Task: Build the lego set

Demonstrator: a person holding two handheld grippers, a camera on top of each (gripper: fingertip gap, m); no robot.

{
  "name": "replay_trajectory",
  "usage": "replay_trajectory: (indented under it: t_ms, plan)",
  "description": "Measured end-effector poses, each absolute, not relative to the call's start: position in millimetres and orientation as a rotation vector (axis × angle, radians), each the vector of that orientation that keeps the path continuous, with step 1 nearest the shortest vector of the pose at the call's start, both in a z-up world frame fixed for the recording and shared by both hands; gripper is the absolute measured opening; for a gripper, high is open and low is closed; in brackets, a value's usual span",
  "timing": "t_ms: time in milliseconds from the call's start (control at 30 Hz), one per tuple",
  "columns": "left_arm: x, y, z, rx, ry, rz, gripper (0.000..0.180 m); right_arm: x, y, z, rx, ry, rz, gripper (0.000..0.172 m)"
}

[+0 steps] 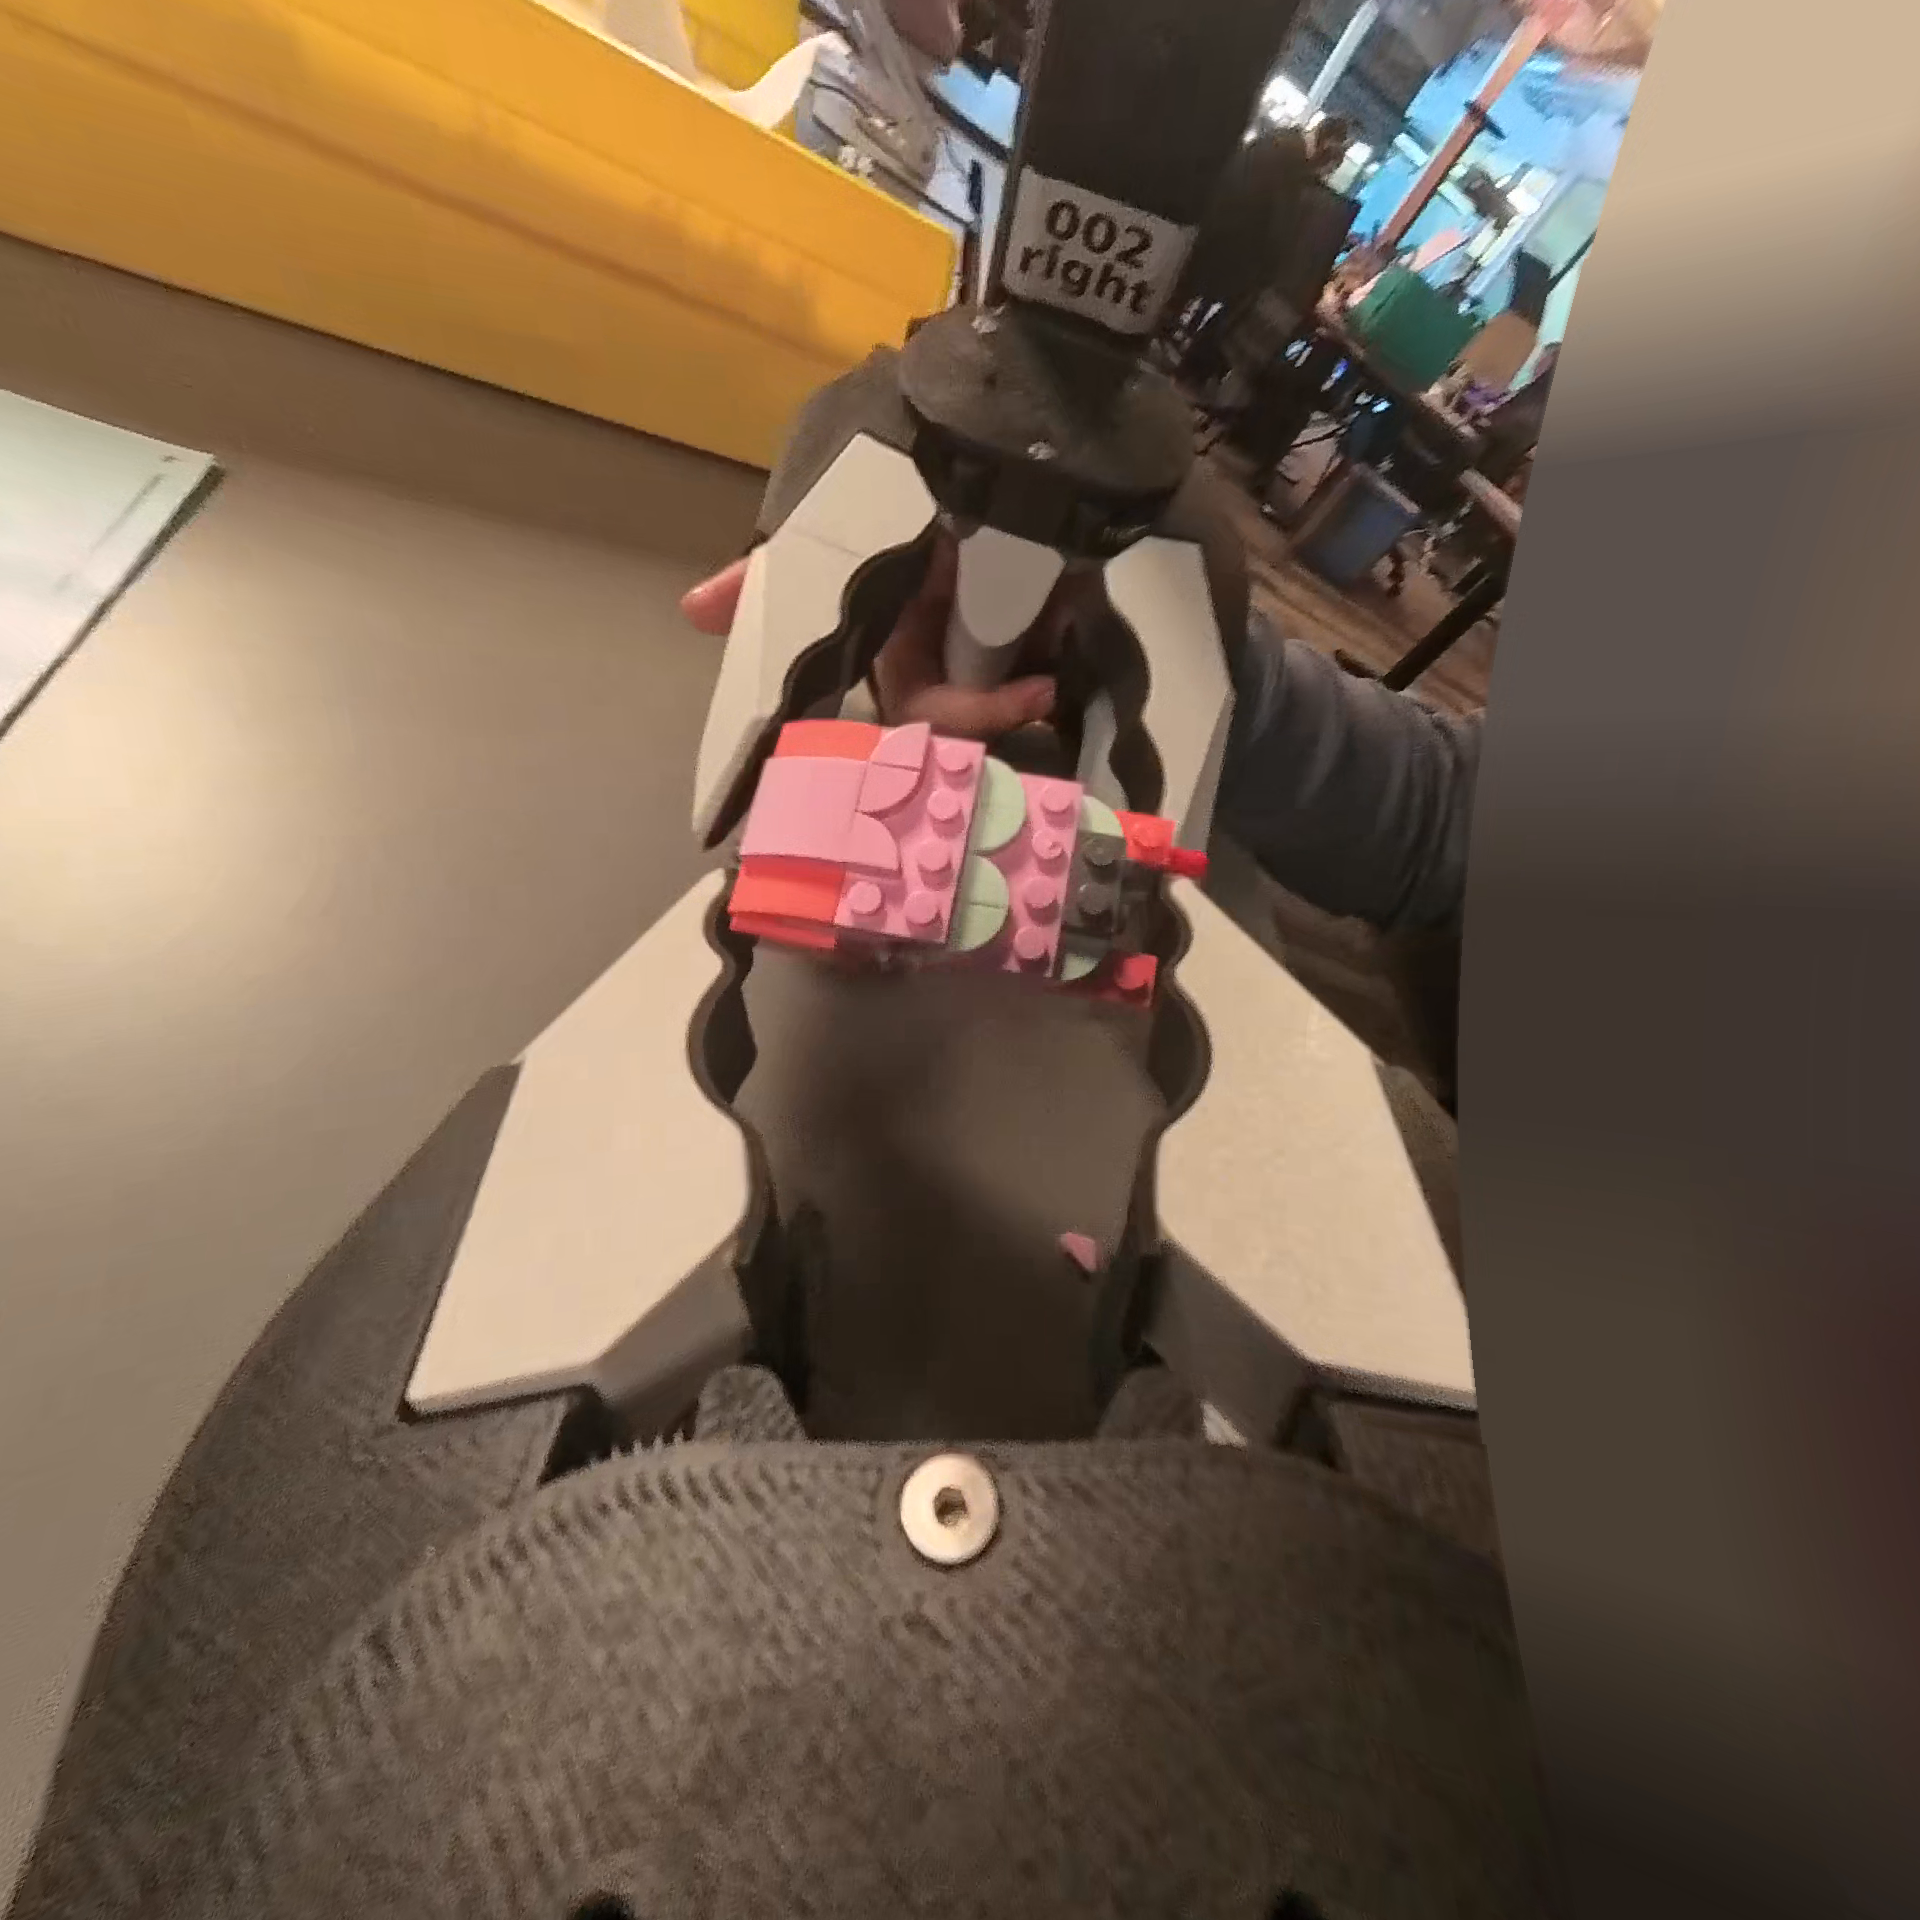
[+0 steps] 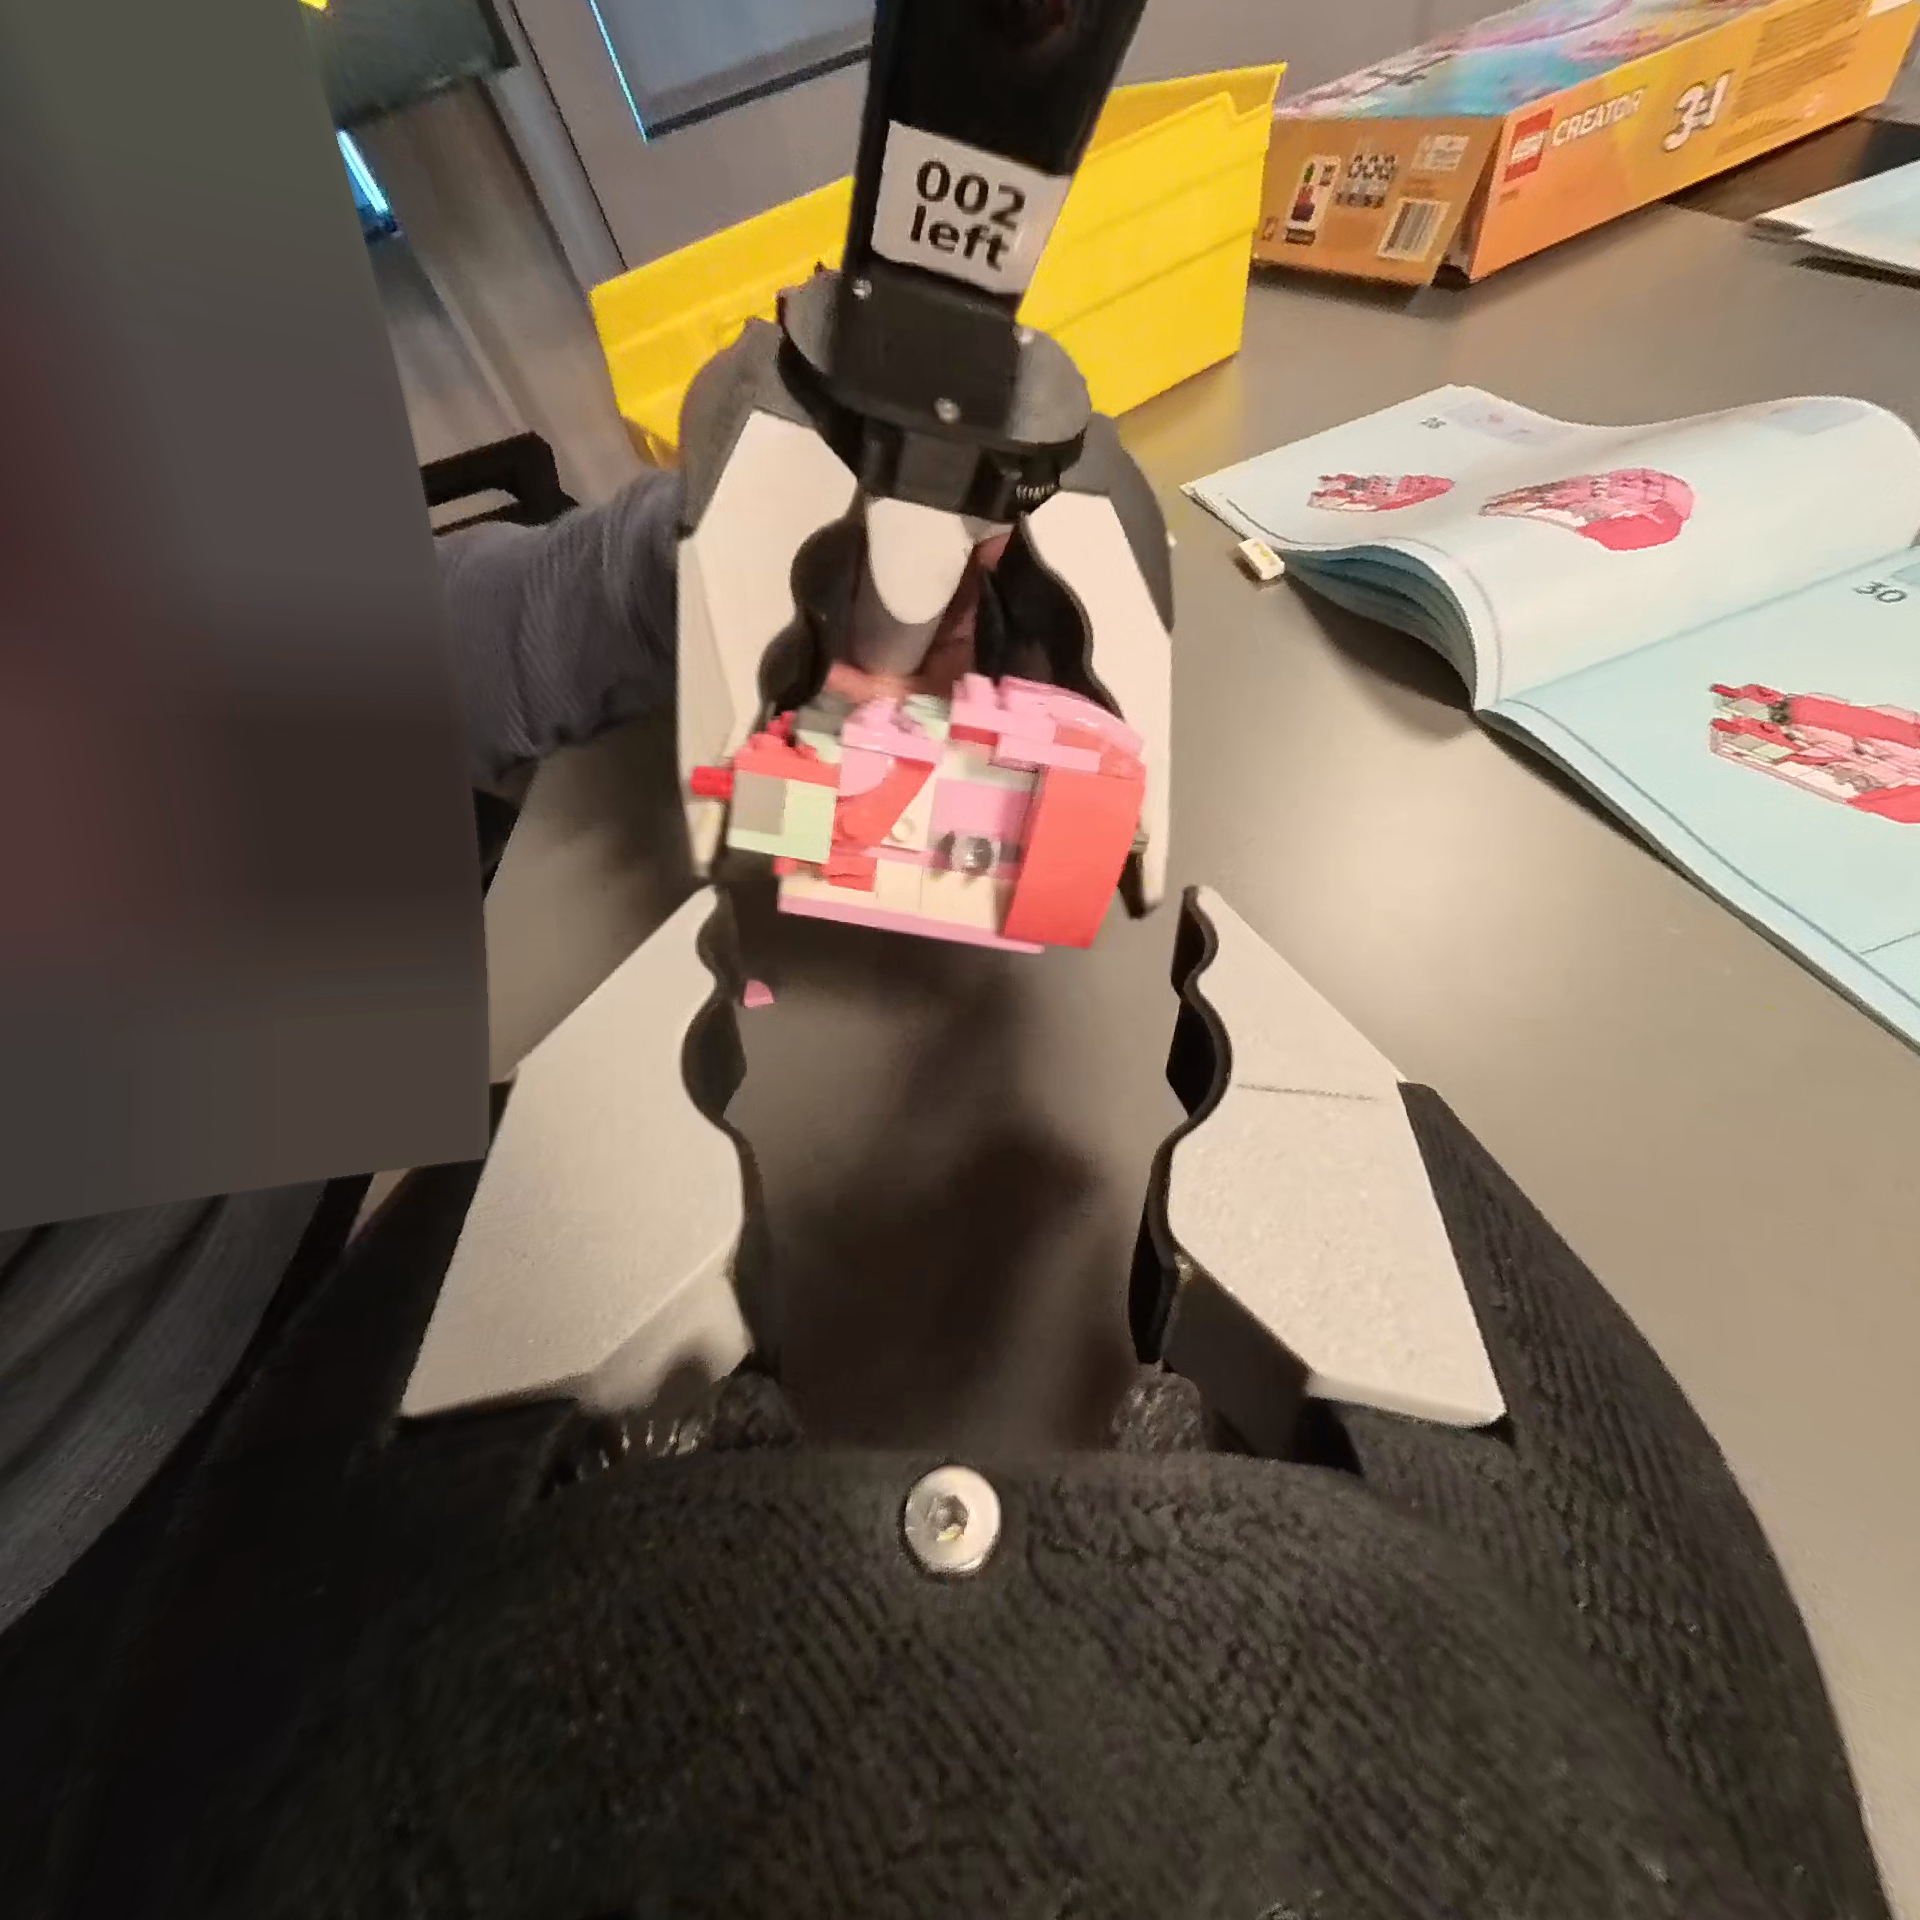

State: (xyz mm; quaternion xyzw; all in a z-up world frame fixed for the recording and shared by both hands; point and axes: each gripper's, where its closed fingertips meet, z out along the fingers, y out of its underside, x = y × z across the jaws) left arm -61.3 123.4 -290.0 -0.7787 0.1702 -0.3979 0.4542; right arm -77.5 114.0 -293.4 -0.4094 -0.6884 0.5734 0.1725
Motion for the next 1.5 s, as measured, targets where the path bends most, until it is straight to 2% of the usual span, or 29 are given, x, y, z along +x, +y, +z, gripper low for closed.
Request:
replay_trajectory:
  t_ms: [133, 333, 667, 800, 1200, 1333, 1433, 1500]
  plan:
    - [-55.4, 121.3, -280.6, -1.867, 0.393, -1.095, 0.077, -79.0, 110.8, -288.2, -1.152, -1.923, 1.672, 0.074]
    - [-60.4, 125.2, -272.2, -1.813, 0.314, -1.15, 0.077, -84.0, 113.9, -279.5, -1.198, -1.83, 1.772, 0.074]
    - [-61.1, 126.7, -278.1, -1.871, 0.415, -0.904, 0.077, -89.3, 117.4, -283.5, -1.106, -1.841, 1.571, 0.084]
    - [-58.9, 125.3, -277.2, -1.857, 0.393, -0.983, 0.077, -86.5, 111.0, -281.8, -1.089, -1.86, 1.614, 0.074]
    - [-59.0, 123.6, -276.0, -1.858, 0.448, -0.878, 0.077, -86.6, 109.2, -280.1, -1.013, -1.856, 1.556, 0.074]
    - [-58.7, 122.2, -275.6, -1.847, 0.476, -0.841, 0.077, -84.8, 109.0, -277.6, -0.964, -1.86, 1.529, 0.069]
    - [-62.2, 120.7, -266.3, -1.795, 0.459, -0.826, 0.091, -83.0, 116.6, -271.9, -0.982, -1.817, 1.576, 0.065]
    - [-66.6, 117.3, -261.5, -1.776, 0.461, -0.793, 0.092, -82.4, 119.8, -271.7, -0.992, -1.802, 1.595, 0.065]
